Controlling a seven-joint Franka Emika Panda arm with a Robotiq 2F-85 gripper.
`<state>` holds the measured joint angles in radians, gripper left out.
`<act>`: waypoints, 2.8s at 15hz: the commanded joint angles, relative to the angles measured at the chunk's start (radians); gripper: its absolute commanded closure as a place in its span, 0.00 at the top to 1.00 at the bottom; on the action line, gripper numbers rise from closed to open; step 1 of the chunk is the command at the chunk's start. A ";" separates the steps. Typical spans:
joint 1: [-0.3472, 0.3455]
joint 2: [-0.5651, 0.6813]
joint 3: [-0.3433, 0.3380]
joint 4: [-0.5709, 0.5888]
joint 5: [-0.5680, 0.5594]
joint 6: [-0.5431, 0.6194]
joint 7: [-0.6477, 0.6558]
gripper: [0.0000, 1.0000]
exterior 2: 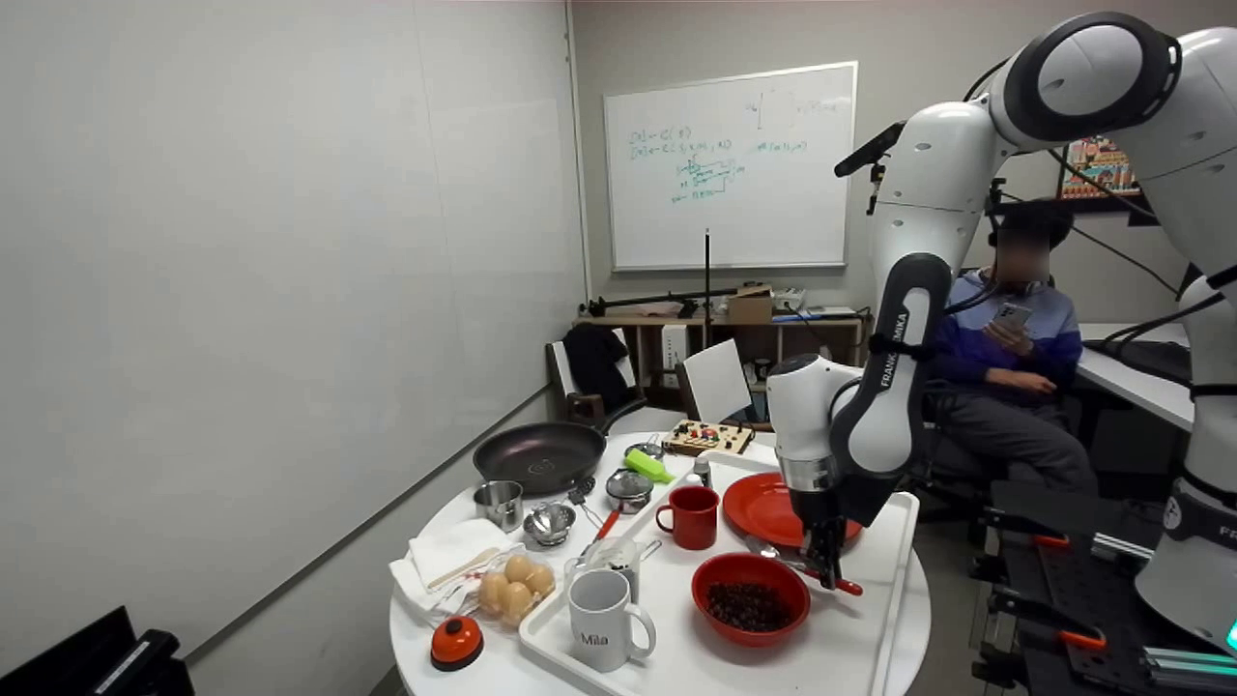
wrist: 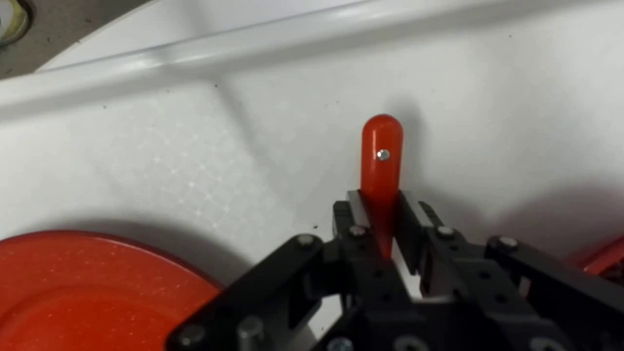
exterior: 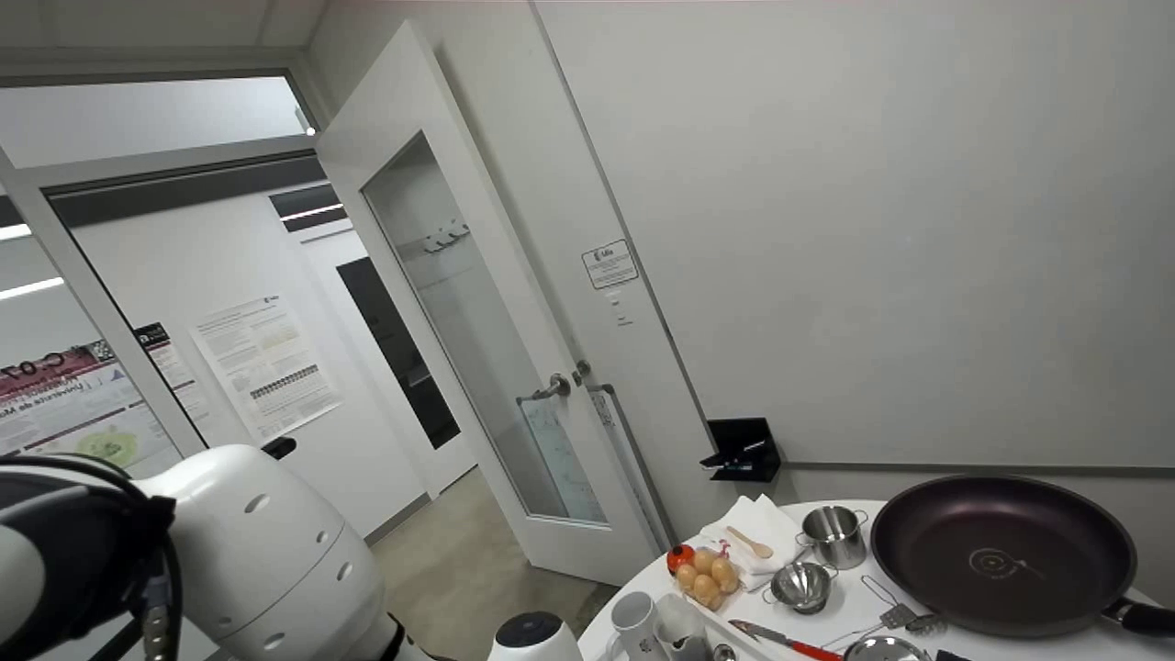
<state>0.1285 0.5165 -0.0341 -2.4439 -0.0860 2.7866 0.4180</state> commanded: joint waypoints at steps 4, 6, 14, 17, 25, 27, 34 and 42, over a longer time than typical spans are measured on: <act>-0.002 0.051 0.010 0.018 0.066 0.033 -0.089 0.05; 0.022 0.037 -0.011 0.010 0.058 0.016 -0.072 0.19; 0.023 0.034 -0.015 0.009 0.059 0.016 -0.074 0.05; 0.028 0.037 -0.020 0.011 0.056 0.017 -0.073 0.19; 0.029 0.036 -0.023 0.009 0.054 0.020 -0.075 0.45; 0.025 0.033 -0.023 0.007 0.054 0.017 -0.081 0.58; 0.088 -0.036 -0.073 -0.044 0.031 -0.006 -0.033 1.00; 0.160 -0.211 -0.118 -0.123 -0.056 -0.123 -0.011 1.00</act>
<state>0.2771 0.4039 -0.1471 -2.5173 -0.0922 2.7098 0.3947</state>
